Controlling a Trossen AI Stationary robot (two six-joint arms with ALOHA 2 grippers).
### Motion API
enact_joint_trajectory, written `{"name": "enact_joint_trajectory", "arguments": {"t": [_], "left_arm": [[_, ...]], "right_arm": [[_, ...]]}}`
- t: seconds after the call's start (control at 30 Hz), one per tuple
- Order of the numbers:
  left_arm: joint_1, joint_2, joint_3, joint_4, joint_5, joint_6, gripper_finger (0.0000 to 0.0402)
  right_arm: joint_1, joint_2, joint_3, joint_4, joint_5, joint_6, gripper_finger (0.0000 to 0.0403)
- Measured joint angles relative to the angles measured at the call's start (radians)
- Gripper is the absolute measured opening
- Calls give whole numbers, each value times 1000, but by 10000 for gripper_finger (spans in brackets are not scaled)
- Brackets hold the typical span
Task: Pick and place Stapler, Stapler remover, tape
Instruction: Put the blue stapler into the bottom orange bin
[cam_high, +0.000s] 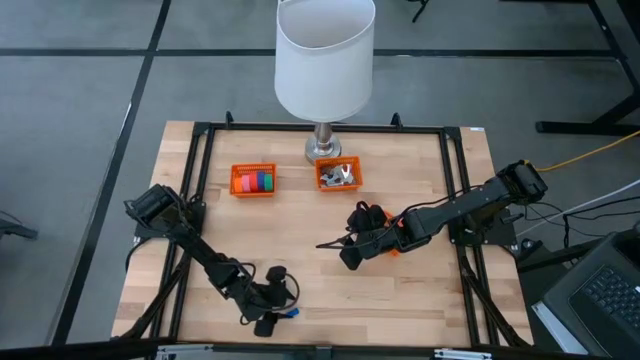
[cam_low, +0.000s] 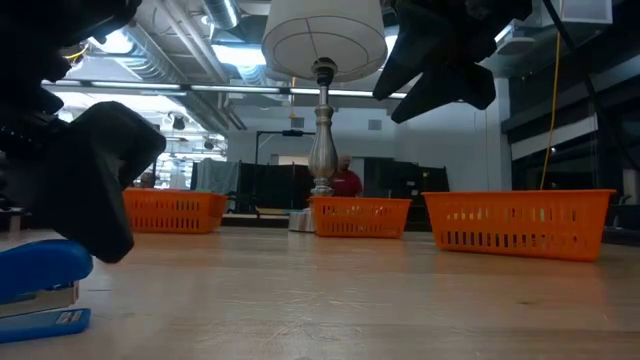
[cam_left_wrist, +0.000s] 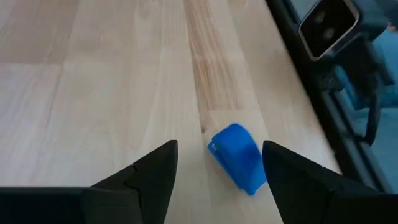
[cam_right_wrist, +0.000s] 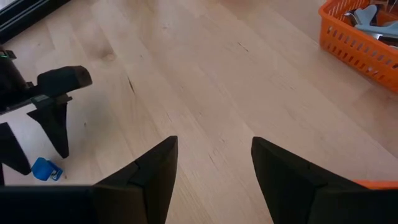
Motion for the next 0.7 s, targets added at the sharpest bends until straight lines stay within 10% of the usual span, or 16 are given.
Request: {"name": "enact_joint_trajectory", "arguments": {"t": [0.7], "left_arm": [[75,-17,1,-128,-136,-6,222]], "right_arm": [[0,0,0,-3,0,-7,210]]}}
